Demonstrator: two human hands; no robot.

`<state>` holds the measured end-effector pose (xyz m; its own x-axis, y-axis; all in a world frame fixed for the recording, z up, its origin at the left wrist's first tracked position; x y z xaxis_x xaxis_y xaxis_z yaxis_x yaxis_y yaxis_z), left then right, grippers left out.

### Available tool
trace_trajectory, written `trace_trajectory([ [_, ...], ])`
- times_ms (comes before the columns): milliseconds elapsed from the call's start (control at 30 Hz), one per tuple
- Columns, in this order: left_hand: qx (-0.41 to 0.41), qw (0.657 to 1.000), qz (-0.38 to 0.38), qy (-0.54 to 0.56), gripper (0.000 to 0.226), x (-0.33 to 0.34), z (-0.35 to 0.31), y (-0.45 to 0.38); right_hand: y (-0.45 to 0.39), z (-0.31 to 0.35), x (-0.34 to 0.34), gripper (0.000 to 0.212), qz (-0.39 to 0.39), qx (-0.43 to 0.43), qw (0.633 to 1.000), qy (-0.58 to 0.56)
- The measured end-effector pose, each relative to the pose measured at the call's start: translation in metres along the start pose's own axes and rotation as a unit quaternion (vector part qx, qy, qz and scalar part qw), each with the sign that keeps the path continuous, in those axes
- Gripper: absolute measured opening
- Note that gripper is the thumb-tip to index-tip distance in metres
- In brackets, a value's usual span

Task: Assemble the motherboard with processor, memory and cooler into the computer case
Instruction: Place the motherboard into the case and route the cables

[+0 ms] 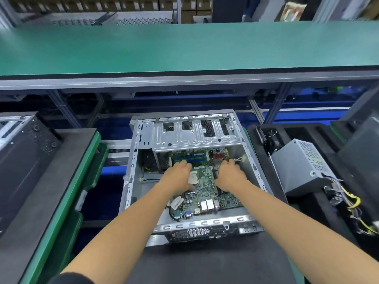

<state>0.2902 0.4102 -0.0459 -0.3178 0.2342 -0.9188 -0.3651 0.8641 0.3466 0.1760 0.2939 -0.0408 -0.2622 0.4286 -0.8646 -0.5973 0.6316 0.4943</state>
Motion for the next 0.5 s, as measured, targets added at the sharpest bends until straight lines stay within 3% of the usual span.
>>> trace_trajectory([
  [133, 0.016, 1.000, 0.004, -0.023, 0.073, 0.004, -0.004, -0.009, -0.003, -0.007, 0.004, 0.074, 0.001, 0.037, 0.999, -0.017],
  [500, 0.028, 1.000, -0.003, -0.008, 0.055, 0.005, -0.002, -0.017, -0.008, -0.014, 0.014, 0.101, 0.058, 0.086, 0.994, -0.021],
])
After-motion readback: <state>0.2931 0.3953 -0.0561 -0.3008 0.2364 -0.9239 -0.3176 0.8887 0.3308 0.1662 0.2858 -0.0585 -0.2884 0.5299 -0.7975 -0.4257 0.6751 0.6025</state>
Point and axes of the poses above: each hand's wrist, its own y-axis away from the middle knuckle, its own x-axis out of the palm, z = x × y, the point moved 6 cm from there along -y, towards the middle knuckle, and after that the axes turned 6 degrees about z, right-handed, at the moved point
